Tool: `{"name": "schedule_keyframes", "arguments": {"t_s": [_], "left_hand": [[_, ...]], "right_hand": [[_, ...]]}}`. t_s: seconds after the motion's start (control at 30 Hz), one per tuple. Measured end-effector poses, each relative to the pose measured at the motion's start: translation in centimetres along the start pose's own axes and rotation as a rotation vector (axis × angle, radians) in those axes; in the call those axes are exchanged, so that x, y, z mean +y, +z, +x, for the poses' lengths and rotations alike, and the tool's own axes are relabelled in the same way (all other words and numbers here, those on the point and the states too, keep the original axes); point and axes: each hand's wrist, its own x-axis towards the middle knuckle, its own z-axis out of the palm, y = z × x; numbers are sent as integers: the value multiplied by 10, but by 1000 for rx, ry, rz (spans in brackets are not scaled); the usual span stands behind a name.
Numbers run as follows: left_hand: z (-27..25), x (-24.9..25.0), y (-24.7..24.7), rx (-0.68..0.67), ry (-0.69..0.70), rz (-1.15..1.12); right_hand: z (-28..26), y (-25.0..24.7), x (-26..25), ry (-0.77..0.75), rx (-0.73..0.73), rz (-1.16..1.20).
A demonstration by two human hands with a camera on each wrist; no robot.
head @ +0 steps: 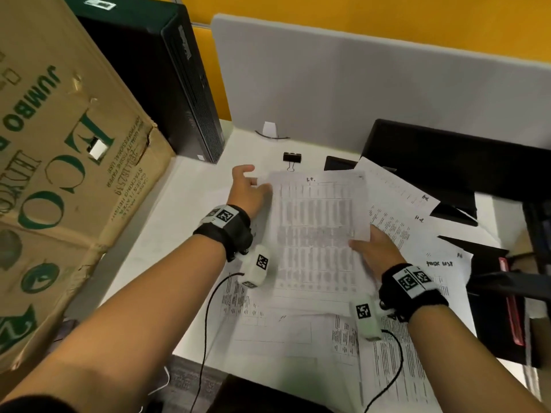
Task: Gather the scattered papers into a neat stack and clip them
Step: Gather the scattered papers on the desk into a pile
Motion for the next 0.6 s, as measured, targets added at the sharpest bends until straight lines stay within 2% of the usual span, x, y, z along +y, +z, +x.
{"name": "schedule_keyframes", "arguments": {"t_s": [0.07,0.17,0.23,0.37,0.53,0.6], "left_hand": [[0,-20,1,-27,-34,148],[-8,-54,4,-165,-79,572],[-17,-70,14,-225,-62,746],[-28,-83,28,-176,8,844],[-27,-80,30,-209,-6,851],[-26,-78,30,-224,28,903]], "right_hand": [[7,-14,3,31,104,49],[21,-38,8,85,215,121],[34,-57,22,84,291,196],[28,-75,19,121,342,240],[16,-79,16,154,369,334],[16,-82,18,159,376,365]]}}
